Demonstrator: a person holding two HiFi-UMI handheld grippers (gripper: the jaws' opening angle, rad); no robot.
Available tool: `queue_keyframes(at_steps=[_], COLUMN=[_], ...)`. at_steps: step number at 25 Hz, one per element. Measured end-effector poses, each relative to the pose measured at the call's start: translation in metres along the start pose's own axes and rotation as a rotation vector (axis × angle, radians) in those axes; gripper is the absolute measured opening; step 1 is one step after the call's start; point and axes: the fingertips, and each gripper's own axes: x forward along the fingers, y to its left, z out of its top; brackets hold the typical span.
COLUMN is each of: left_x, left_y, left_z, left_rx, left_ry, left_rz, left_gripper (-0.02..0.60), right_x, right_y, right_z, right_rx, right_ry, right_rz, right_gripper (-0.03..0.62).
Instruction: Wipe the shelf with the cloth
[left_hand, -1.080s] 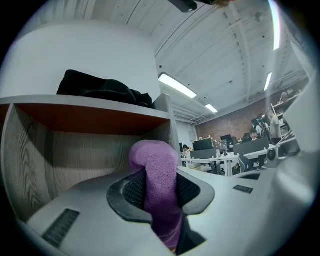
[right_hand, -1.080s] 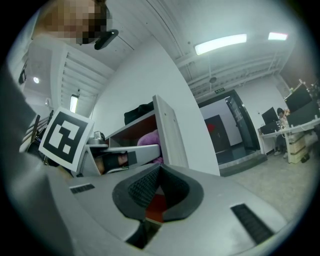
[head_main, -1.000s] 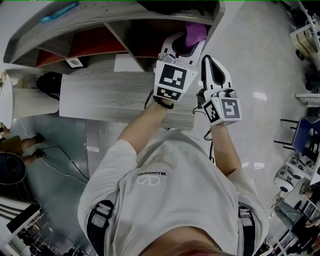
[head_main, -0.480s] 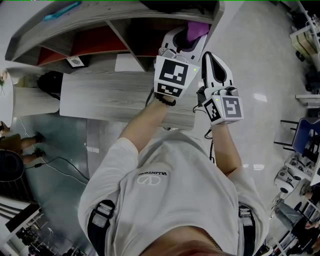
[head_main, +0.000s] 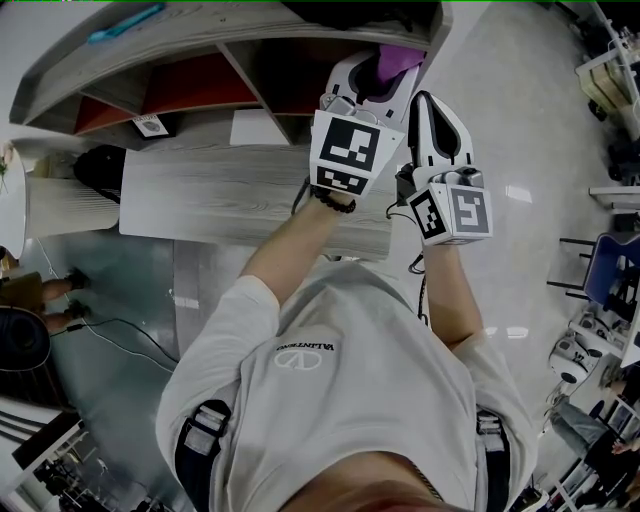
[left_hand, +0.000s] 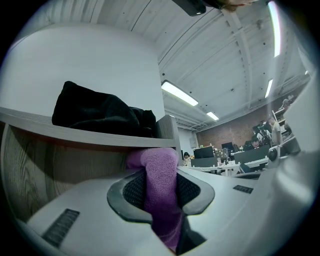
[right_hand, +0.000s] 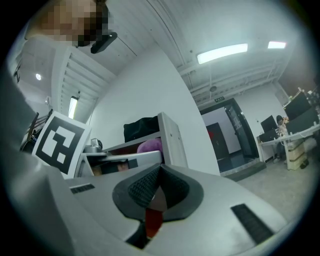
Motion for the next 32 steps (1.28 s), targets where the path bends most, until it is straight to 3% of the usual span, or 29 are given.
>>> queue_keyframes(at_steps=[10, 18, 32], left_x=[-0.008, -0.026, -0.057], left_y=[0.012, 0.045, 0.094], left_z=[0.005, 0.006, 0.006], left_rx=[-0.042, -0.091, -0.086], left_ry=[-0.020, -0.031, -0.048], left_rz=[-0.002, 0.052, 0.162], left_gripper=[0.106, 0.107, 0.106], right_x=[0.000, 0.003, 0.011], right_y=[0.003, 0.015, 0.044], right_z=[-0.005, -0.016, -0.029], right_rx=[0.005, 0.006, -0.027], right_ry=[0.008, 0.032, 0.061], right_rz=[-0.022, -0.013, 0.037], right_gripper=[0.000, 0.000, 0.000])
